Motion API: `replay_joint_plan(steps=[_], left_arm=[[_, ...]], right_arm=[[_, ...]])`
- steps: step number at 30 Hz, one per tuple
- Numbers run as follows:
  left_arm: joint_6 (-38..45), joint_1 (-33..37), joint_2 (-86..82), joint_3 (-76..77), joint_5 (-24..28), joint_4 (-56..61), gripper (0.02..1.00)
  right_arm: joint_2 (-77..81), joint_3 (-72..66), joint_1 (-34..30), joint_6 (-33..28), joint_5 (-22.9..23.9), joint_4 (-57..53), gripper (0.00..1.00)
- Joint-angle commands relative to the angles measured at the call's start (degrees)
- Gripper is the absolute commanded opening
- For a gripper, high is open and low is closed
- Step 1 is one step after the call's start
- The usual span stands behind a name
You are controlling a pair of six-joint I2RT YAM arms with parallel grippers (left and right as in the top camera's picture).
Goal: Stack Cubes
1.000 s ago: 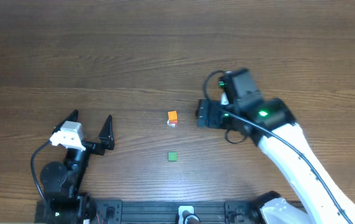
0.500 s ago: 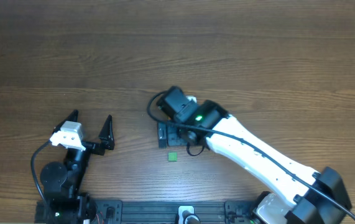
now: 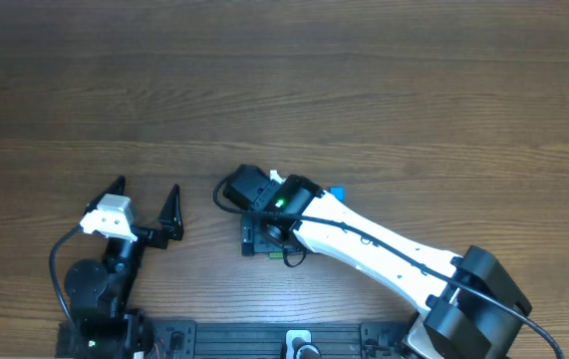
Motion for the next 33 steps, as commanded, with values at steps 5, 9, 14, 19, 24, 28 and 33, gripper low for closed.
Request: replay_joint_plan(steps=[5, 9, 14, 19, 24, 28, 33], left_arm=[[0.83, -0.22, -0.46, -0.24, -0.24, -0.17, 1.0], [0.85, -0.22, -0.46, -0.26, -0.24, -0.17, 1.0], [0.85, -0.22, -0.46, -0.26, -0.24, -0.17, 1.0], [0.85, -0.22, -0.46, -0.26, -0.24, -0.17, 1.0], [0.85, -0.22, -0.46, -0.24, -0.24, -0.17, 1.0], [0.83, -0.22, -0.46, -0.26, -0.24, -0.17, 1.0], [0.85, -0.22, -0.46, -0.26, -0.24, -0.17, 1.0]], right_arm=[[1.07, -1.84, 3.08, 6.05, 1.46, 0.66, 0.991], [1.07, -4.11, 3.78, 6.84, 1.86, 3.67, 0.993], [1.07, -6.01, 4.31, 7.48, 2.54, 6.51, 0.993], [1.07, -8.28, 4.5, 8.13, 2.64, 8.28, 0.993], [1.07, -9.9, 5.05, 8.55, 3.37, 10.58, 0.976], [1.44, -9.97, 5.16, 8.5, 4.22, 11.08, 0.963], [3.28, -9.97, 5.16, 8.5, 4.59, 11.23, 0.954]])
